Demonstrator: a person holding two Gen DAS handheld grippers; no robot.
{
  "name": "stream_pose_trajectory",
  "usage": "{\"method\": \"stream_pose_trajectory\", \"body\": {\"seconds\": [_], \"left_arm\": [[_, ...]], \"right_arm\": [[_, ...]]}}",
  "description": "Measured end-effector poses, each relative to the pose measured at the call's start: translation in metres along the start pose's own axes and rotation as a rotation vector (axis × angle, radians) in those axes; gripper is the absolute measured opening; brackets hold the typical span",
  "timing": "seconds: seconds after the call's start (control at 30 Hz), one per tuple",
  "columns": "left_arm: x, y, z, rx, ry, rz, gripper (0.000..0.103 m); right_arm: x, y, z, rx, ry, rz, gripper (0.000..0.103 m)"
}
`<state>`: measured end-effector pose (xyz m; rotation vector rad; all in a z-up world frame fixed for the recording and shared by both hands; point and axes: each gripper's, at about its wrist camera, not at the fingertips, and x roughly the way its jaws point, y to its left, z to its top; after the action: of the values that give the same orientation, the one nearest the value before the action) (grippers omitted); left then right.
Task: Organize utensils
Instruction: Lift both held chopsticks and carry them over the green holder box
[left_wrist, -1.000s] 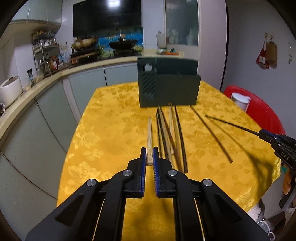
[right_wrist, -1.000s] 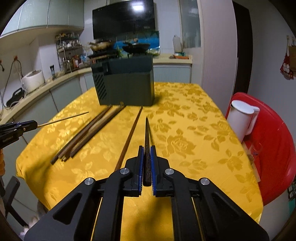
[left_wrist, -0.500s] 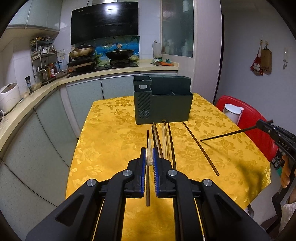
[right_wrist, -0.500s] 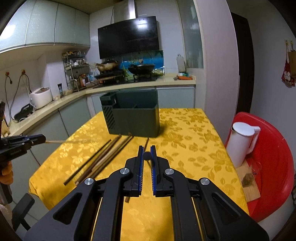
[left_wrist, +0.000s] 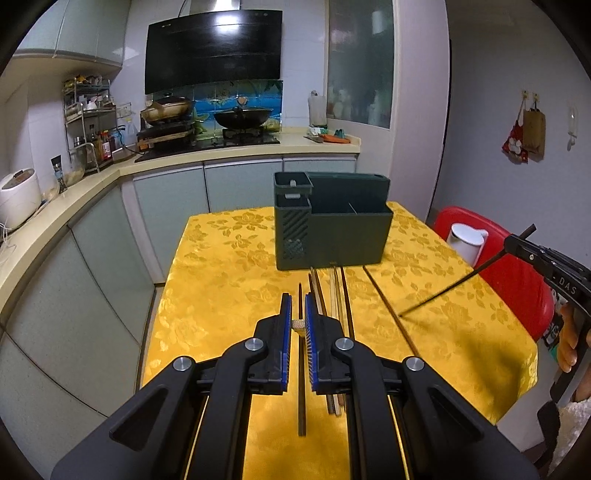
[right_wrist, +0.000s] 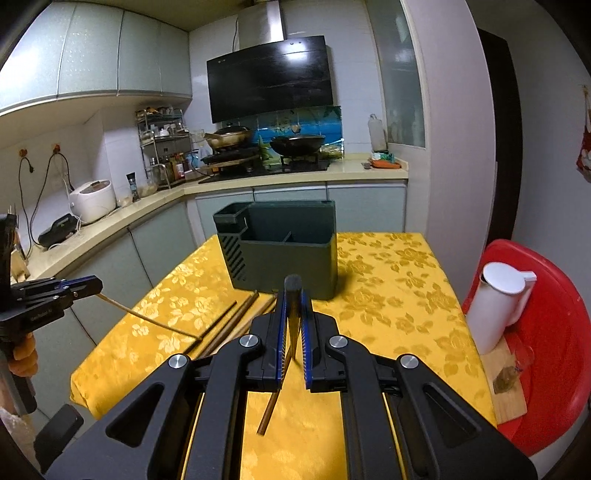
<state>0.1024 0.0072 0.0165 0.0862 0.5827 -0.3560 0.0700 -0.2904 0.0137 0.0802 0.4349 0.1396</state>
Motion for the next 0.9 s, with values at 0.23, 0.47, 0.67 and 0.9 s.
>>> {"method": "stream_pose_trajectory", "body": {"seconds": [0.23, 0.47, 0.67, 0.9], "left_arm": [[0.007, 0.002, 0.039, 0.042, 0.004, -0.001, 0.007], [0.010, 0.002, 0.088, 0.050, -0.015, -0.041, 0.007], [0.017, -0.008, 0.131, 0.060, -0.076, -0.060, 0.007], [0.039, -0.030, 0.187, 0.080, -0.147, -0.063, 0.007]], "right_arm": [[0.017, -0.003, 0.040, -0.015, 0.002, -0.001, 0.008], [0.031, -0.014, 0.087, -0.003, -0.016, 0.003, 0.008], [0.048, -0.025, 0.127, 0.014, -0.040, -0.015, 0.008], [0.073, -0.026, 0.166, 0.012, -0.064, -0.023, 0.008]]}}
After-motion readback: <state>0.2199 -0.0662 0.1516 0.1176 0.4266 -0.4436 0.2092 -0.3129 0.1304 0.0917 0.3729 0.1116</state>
